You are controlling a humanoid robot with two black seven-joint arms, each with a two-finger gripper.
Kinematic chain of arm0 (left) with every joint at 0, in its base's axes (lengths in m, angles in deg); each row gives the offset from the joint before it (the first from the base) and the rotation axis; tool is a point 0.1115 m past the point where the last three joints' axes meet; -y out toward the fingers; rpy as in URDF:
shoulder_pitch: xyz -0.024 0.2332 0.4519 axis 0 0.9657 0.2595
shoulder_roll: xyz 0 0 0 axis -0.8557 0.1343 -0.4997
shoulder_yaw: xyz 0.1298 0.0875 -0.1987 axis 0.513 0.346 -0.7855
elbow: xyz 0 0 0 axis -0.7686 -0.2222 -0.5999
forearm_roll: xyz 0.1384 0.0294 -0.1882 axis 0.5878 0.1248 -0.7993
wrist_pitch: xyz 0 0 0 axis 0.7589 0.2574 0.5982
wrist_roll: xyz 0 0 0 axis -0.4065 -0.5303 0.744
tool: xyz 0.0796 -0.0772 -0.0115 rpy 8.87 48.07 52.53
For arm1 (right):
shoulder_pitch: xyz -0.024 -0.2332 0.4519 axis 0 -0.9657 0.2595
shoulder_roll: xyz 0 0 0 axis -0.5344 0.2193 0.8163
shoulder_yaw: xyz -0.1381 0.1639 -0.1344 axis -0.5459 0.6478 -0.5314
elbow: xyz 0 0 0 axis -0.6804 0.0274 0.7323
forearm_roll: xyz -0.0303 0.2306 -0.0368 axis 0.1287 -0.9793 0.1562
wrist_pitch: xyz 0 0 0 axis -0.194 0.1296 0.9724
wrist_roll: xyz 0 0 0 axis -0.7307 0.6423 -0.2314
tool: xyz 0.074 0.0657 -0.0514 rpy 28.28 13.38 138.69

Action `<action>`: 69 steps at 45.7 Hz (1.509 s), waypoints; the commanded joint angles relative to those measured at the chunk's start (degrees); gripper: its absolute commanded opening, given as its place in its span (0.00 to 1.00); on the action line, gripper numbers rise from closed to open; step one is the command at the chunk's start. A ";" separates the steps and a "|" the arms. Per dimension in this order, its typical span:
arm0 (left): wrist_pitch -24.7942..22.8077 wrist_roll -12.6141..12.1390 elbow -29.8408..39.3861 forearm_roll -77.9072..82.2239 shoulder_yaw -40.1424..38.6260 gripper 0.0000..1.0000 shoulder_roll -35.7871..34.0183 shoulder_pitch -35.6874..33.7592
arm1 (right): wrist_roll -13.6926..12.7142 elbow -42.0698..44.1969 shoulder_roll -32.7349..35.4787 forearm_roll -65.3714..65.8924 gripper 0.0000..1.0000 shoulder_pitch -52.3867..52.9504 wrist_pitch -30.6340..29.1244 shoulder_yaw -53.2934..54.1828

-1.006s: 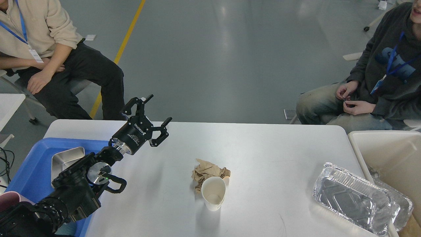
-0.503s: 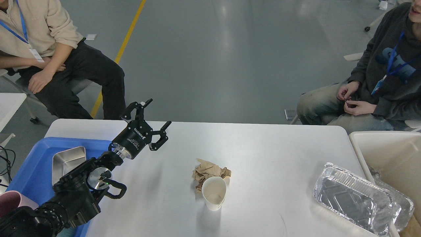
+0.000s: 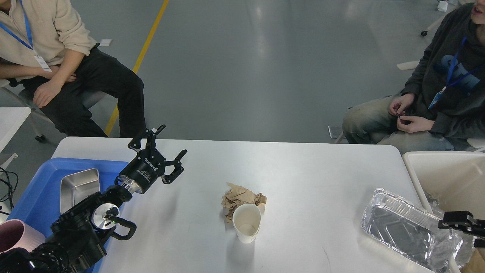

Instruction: Tidy desktop

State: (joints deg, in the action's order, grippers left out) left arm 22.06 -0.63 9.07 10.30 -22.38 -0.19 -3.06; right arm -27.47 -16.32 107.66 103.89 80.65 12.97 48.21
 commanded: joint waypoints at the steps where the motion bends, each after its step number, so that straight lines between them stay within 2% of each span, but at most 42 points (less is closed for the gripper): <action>1: -0.03 0.00 -0.01 -0.12 -0.08 0.97 -0.67 0.73 | 0.33 5.22 -4.09 2.15 1.00 -0.62 1.78 -0.06; 8: 0.06 0.00 -0.01 -0.03 0.01 0.97 -0.76 1.17 | 1.65 8.74 -7.17 2.24 1.00 -0.71 2.49 -0.14; 18: 0.06 0.00 -0.01 -0.03 0.01 0.97 -1.11 1.70 | 5.34 10.41 -9.02 6.10 1.00 -1.85 6.09 -1.19; 22: 0.06 0.00 -0.01 -0.03 0.09 0.97 -1.90 1.96 | 6.92 11.38 -9.37 6.37 0.96 -1.94 7.06 -2.78; 31: 0.06 0.00 -0.01 0.06 0.01 0.97 -2.26 2.84 | 9.03 12.08 -9.55 6.37 0.72 -1.94 8.38 -4.63; 40: 0.06 0.00 -0.01 0.15 0.01 0.97 -2.26 3.28 | 9.48 12.17 -9.55 6.54 0.18 -1.94 8.38 -4.63; 43: 0.06 0.00 -0.01 0.23 0.01 0.97 -2.26 3.28 | 9.48 12.08 -9.55 6.54 0.14 -1.94 8.47 -4.63; 48: 0.06 0.00 -0.01 0.23 0.01 0.97 -2.34 3.28 | 9.48 12.08 -9.55 6.46 0.00 -1.86 8.38 -4.63; 69: 0.06 0.00 -0.01 0.32 -0.17 0.97 -2.26 3.19 | 9.39 10.42 -9.90 5.49 0.00 0.42 7.59 -4.27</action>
State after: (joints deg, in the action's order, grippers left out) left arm 22.12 -0.63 9.06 10.56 -22.52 -2.45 0.22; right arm -18.00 -4.65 97.57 109.87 79.48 21.14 43.81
